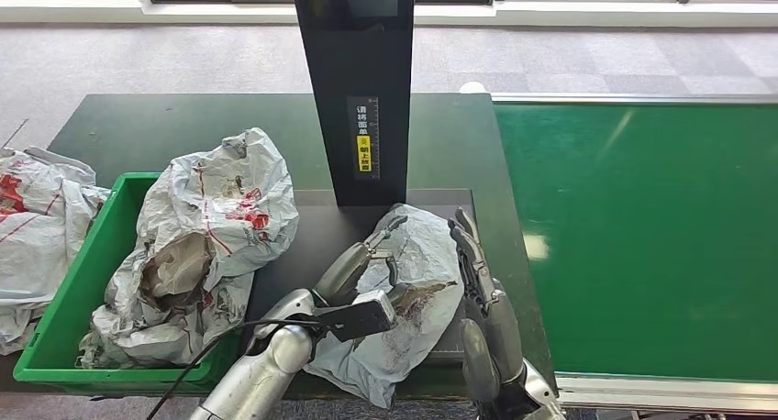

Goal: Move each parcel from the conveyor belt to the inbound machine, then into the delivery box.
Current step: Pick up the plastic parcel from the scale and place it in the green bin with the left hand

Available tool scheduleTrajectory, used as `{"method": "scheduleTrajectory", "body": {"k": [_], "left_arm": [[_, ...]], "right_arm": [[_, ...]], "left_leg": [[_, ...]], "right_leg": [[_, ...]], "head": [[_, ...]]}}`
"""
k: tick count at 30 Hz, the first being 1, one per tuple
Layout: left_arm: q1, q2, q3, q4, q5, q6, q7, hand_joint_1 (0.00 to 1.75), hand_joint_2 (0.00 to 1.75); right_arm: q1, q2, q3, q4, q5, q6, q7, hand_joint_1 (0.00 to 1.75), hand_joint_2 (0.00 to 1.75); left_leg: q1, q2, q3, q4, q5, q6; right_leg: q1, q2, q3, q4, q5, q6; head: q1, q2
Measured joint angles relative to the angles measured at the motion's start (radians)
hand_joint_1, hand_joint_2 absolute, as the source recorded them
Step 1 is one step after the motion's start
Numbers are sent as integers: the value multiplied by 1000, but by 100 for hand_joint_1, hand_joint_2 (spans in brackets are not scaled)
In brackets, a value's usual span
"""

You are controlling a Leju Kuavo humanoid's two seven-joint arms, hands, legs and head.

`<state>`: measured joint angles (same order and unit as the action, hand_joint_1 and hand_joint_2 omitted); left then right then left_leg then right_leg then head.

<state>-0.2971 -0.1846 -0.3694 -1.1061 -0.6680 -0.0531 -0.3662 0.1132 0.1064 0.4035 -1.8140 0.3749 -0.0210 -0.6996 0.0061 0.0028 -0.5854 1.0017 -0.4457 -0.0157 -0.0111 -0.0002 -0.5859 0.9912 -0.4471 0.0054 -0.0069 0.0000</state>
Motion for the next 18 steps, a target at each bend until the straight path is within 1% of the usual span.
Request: {"method": "scheduleTrajectory", "body": {"k": [3,7,12,18], "left_arm": [[-23,-2,-12,42,0,-20,-8,0,175],[-52,-8,-35,94,1,-40,-16,0,0],[-73,-9,-58,131,-24,-24,3,0,0],[-76,-9,-70,165,-51,9,26,0,0]], "right_arm": [[-7,0,0,6,0,1,0,0,0],[-17,0,-1,16,0,8,0,0,0],[-27,0,-3,28,3,9,0,0,0],[-26,0,-3,37,8,-10,0,0,0]], "left_leg": [[0,0,0,0,0,0],[0,0,0,0,0,0],[0,0,0,0,0,0],[0,0,0,0,0,0]], "right_leg": [[0,0,0,0,0,0],[0,0,0,0,0,0],[0,0,0,0,0,0],[0,0,0,0,0,0]], "head": [[0,0],[0,0],[0,0],[0,0]]}}
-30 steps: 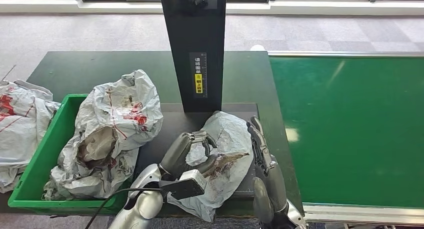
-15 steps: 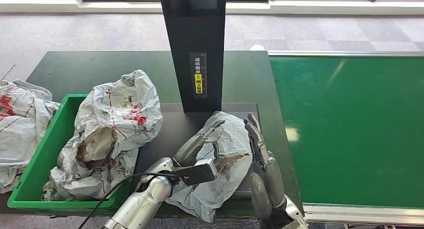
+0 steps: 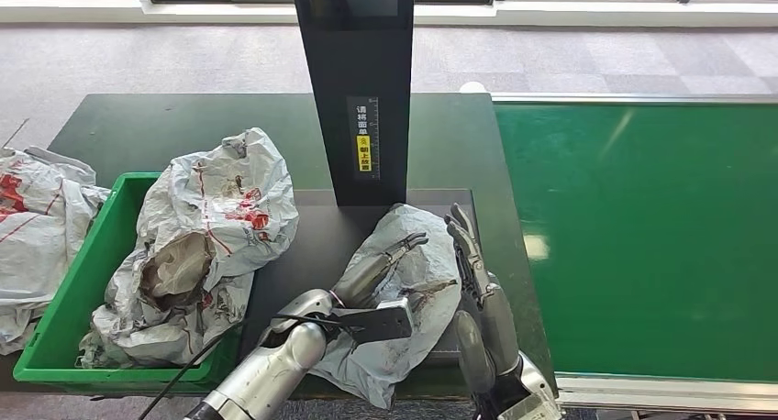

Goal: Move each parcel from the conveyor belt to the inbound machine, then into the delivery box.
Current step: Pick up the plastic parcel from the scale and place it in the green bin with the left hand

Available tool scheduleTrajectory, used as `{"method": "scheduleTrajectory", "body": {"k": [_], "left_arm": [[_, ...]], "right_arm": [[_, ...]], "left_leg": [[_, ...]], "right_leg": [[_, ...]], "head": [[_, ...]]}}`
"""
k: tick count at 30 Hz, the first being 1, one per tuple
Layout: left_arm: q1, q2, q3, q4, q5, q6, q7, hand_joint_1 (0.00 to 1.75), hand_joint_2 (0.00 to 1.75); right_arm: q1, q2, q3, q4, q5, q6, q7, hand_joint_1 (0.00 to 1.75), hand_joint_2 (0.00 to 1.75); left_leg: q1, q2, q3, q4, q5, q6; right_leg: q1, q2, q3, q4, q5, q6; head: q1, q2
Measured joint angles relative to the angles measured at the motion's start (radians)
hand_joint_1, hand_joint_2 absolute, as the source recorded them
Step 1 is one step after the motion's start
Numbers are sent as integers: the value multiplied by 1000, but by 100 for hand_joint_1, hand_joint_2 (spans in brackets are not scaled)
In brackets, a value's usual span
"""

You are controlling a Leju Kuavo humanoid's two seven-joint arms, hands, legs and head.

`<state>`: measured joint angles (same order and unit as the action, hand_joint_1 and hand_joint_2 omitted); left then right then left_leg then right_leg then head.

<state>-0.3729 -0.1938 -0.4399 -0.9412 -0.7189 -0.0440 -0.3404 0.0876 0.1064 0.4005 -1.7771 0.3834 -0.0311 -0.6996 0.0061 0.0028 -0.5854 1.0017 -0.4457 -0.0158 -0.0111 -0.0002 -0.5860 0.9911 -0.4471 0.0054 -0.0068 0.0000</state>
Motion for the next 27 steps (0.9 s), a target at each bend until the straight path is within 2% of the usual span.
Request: {"method": "scheduleTrajectory", "body": {"k": [12,21,22,23,25,26,27], "left_arm": [[-43,-9,-37,209,-177,103,100,0,0],[-62,-18,-48,278,-216,140,137,0,0],[-63,-20,-49,287,-232,155,151,0,44],[-63,-23,-49,297,-249,172,163,10,87],[-64,-29,-49,318,-280,222,179,98,175],[-64,-31,-49,327,-294,252,181,141,175],[-63,-33,-49,334,-308,284,182,175,175]], "right_arm": [[-2,0,0,21,7,-11,0,0,0],[-7,0,0,32,12,-12,0,0,0],[-8,0,0,33,13,-12,0,0,0],[-9,0,0,34,15,-13,0,0,0],[-12,0,0,37,20,-18,0,0,0],[-13,0,0,38,23,-21,0,0,0],[-13,0,0,38,26,-23,0,0,0]], "left_leg": [[0,0,0,0,0,0],[0,0,1,0,0,0],[0,0,2,0,0,0],[0,0,2,0,0,0],[0,0,3,0,0,0],[0,0,4,0,0,0],[0,0,4,0,0,0]], "right_leg": [[0,0,0,0,0,0],[0,0,2,0,0,0],[0,0,3,0,0,0],[0,0,3,0,0,0],[0,0,4,0,0,0],[0,0,4,0,0,0],[0,0,4,0,0,0]], "head": [[0,0],[0,0],[0,0],[0,0],[0,0],[0,0],[0,0]]}}
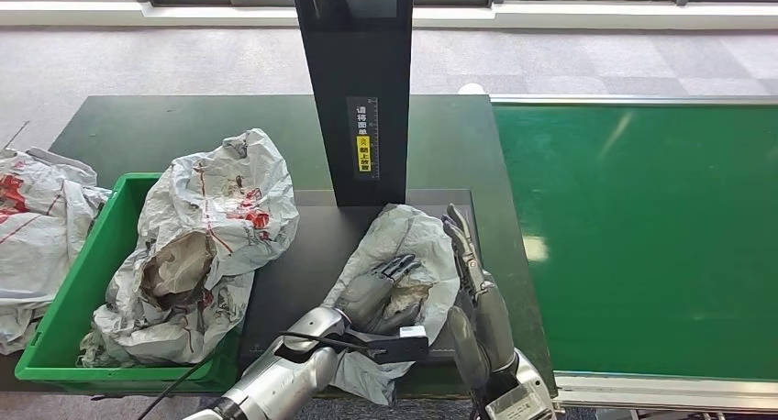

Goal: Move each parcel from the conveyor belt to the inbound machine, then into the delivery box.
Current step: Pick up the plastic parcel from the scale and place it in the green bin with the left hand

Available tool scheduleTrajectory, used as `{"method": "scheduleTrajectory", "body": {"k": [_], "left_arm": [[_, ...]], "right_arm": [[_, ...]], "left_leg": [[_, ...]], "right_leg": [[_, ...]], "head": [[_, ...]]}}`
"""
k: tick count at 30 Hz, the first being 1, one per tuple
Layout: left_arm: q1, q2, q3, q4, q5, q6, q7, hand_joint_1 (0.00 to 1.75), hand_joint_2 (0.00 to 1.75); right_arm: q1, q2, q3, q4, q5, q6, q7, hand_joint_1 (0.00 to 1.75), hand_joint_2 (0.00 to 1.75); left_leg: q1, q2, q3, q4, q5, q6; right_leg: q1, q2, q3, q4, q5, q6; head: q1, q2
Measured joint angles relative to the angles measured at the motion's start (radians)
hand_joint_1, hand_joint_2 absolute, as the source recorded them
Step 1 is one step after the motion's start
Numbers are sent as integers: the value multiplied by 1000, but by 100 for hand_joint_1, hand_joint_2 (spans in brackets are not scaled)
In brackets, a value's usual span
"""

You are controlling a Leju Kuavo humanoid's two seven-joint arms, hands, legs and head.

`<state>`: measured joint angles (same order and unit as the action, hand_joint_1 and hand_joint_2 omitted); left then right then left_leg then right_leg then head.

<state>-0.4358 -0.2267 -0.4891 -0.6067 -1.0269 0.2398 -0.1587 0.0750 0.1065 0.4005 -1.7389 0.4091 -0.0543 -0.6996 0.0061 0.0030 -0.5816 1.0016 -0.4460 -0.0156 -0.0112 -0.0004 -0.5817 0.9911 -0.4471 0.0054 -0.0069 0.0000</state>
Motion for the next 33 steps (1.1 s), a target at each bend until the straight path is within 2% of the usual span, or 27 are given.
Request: {"method": "scheduleTrajectory", "body": {"k": [3,6,21,29,33], "left_arm": [[4,-4,1,11,-35,75,-2,175,175],[11,-7,11,11,-73,111,-2,175,175],[40,-20,69,-18,-134,177,-17,175,175],[88,-23,106,-86,-166,265,-10,175,175],[138,-22,135,-189,-155,345,-34,175,175]], "right_arm": [[4,0,0,0,11,-6,0,0,0],[12,1,0,0,24,-7,0,0,0],[24,10,0,-1,44,-7,0,0,0],[25,12,0,-1,49,-8,0,0,0],[25,12,0,-2,46,-7,0,0,0]], "left_leg": [[0,0,0,0,0,0],[0,0,0,0,0,0],[0,0,0,0,0,0],[0,0,0,0,0,0],[0,0,-1,0,0,0]], "right_leg": [[0,0,0,0,0,0],[0,0,0,0,0,0],[0,0,0,0,0,0],[0,0,-1,0,0,0],[0,0,-1,0,0,0]], "head": [[0,0],[0,0],[0,0],[0,0],[0,0]]}}
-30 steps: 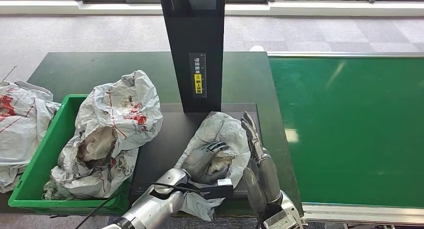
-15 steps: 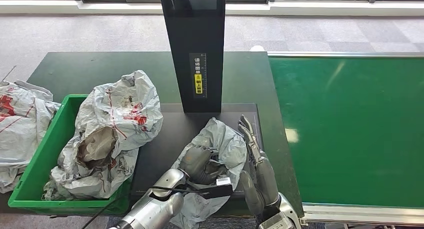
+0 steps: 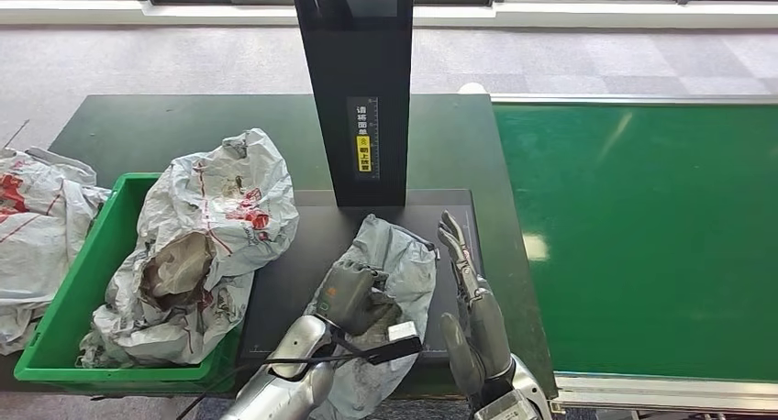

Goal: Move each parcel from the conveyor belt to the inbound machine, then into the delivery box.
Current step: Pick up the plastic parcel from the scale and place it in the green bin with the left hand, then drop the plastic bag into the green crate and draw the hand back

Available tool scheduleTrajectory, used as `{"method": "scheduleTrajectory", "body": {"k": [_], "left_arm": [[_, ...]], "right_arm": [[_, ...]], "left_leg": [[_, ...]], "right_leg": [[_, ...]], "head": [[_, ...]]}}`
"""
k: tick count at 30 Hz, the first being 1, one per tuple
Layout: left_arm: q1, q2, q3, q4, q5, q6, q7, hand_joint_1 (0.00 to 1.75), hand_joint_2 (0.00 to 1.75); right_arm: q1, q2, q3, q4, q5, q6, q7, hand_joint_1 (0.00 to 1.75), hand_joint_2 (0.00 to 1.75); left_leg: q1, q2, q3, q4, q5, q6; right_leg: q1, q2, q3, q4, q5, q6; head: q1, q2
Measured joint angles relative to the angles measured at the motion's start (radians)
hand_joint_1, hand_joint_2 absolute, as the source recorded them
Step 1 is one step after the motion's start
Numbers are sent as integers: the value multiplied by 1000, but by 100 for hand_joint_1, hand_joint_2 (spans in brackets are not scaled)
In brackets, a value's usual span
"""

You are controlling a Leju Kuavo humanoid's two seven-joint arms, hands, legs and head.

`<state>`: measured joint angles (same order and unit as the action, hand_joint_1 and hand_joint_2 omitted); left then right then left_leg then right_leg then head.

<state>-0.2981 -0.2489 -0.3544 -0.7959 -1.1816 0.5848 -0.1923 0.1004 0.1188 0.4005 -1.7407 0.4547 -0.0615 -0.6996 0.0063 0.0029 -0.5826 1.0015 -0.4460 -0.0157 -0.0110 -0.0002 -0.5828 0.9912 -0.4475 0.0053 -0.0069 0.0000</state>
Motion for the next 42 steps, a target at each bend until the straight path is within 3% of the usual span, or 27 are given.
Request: {"method": "scheduleTrajectory", "body": {"k": [11,19,25,30,35,42], "left_arm": [[125,12,32,-319,25,74,-51,175,175],[162,35,41,-553,54,91,-56,175,175],[244,53,68,-779,61,114,-131,175,175],[259,96,104,-949,89,114,-105,175,175],[180,174,176,-1041,96,48,-5,175,175],[-113,315,375,-986,118,-206,76,175,175]], "right_arm": [[0,0,0,0,-16,-17,0,0,0],[1,0,0,0,-20,-28,0,0,0],[9,0,0,0,-11,-23,0,0,0],[20,0,0,-2,-23,-29,0,0,0],[22,-1,0,-4,-47,-31,0,0,0],[14,-2,0,-4,-71,-14,0,0,0]], "left_leg": [[0,0,-2,0,0,0],[0,0,-2,0,0,0],[0,0,-2,0,-1,0],[0,0,-2,0,-1,0],[1,-1,-2,0,1,-1],[3,0,-2,0,5,-5]], "right_leg": [[0,0,-1,0,0,0],[0,0,-1,0,-1,0],[0,0,-2,0,-1,0],[0,0,-2,0,-2,0],[1,-1,-2,0,-1,-1],[3,0,-3,1,2,-6]], "head": [[0,0],[0,0],[0,0],[0,0],[0,0],[0,0]]}}
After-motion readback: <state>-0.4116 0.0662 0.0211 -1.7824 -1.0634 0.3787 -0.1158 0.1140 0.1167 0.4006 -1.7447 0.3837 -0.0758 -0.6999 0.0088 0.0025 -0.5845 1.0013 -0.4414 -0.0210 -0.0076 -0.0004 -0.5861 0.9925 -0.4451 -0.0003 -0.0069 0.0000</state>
